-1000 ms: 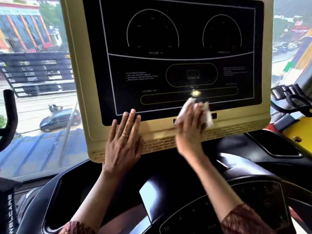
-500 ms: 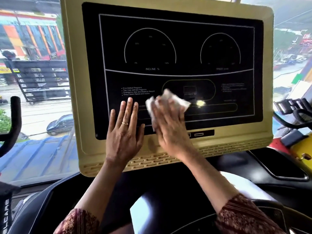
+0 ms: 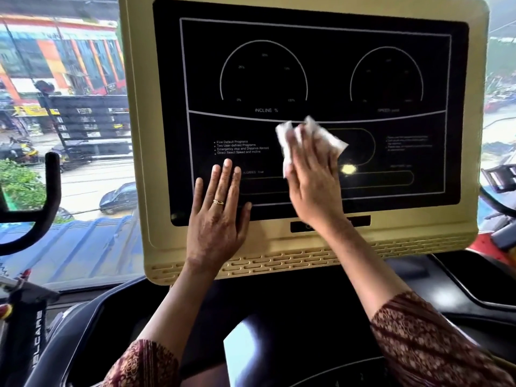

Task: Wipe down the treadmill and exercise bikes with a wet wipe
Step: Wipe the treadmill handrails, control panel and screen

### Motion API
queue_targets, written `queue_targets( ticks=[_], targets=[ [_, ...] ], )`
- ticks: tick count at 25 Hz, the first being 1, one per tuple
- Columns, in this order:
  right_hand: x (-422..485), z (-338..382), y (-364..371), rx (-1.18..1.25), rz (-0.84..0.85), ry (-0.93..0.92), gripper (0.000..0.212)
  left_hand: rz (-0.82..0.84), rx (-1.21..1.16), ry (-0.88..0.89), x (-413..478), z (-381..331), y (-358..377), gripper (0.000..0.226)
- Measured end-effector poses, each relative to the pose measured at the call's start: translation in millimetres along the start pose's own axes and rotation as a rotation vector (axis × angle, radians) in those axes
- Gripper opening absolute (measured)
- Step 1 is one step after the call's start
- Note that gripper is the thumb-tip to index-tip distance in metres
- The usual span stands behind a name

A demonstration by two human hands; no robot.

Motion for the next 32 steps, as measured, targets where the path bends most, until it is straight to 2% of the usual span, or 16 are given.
queue_targets(
  ticks=[2,5,6,8,11,12,13,16,18,20,22,24,25,29,30,32],
  targets=[
    [2.8,8.9,0.9,0.065,-0.024,0.078,0.057,-0.009,-0.002,0.0,-0.2,-0.5,0.2,0.055],
    [-43.8,44.8,18.6,-0.021,0.118,-0.326,0.055,-0.021,-0.008,0.005,-0.9,0.7,0.5,0.054],
    [-55.0,32.3,16.1,-0.056,0.142,-0.362,0.054,-0.023,-0.006,0.009,-0.9,0.4,0.3,0.054],
    [-54.9,-12.8,0.8,-0.058,0.086,-0.209,0.054,-0.021,0.003,0.004,0.6,-0.6,-0.6,0.055],
    [-22.4,-73.4,-21.7,0.056,-0.052,0.319,0.059,-0.019,-0.013,-0.022,6.0,-3.9,-1.6,0.057],
    [-11.5,-69.3,-21.9,0.094,-0.059,0.38,0.06,-0.02,-0.028,-0.034,9.2,-6.0,-1.9,0.058],
    [-4.7,-52.4,-17.4,0.112,-0.039,0.321,0.06,-0.023,-0.044,-0.041,13.3,-9.0,-2.0,0.058],
    [-32.7,7.1,4.0,0.006,0.135,-0.24,0.056,-0.039,-0.068,-0.012,34.5,-27.0,-0.1,0.058],
    [-61.4,-18.8,0.8,-0.128,0.194,-0.358,0.053,-0.038,-0.073,-0.009,50.7,-36.1,4.2,0.059],
    [-56.6,-78.5,-17.9,-0.101,0.125,-0.143,0.054,-0.038,-0.058,-0.041,67.1,-38.9,8.9,0.06],
    [-30.3,-127.2,-38.2,0.012,0.011,0.188,0.056,-0.036,-0.038,-0.065,81.3,-41.1,12.6,0.062],
    [6.9,-131.7,-46.0,0.082,-0.056,0.364,0.058,-0.033,-0.026,-0.081,92.1,-44.0,16.5,0.063],
    [22.5,-113.6,-43.9,0.088,-0.054,0.308,0.06,-0.029,-0.016,-0.089,94.5,-44.3,18.4,0.064],
    [3.0,-48.1,-19.1,-0.034,0.074,-0.303,0.057,-0.032,0.004,-0.091,92.1,-43.9,19.2,0.063],
    [-1.2,-59.9,-22.8,-0.057,0.05,-0.306,0.056,-0.03,0.004,-0.088,91.6,-44.5,18.7,0.063],
    [14.4,-93.4,-34.8,0.002,-0.035,-0.075,0.056,-0.029,0.017,-0.096,91.7,-44.3,19.2,0.063]
  ],
)
Point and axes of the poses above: each hand's wrist, its own x-axis towards the middle knuckle, its own y-axis out of the palm, z = x × y, the point moved 6 cm from there along x, towards the middle knuckle, and after that the axes turned 3 degrees about x, right-handed, at the moved point
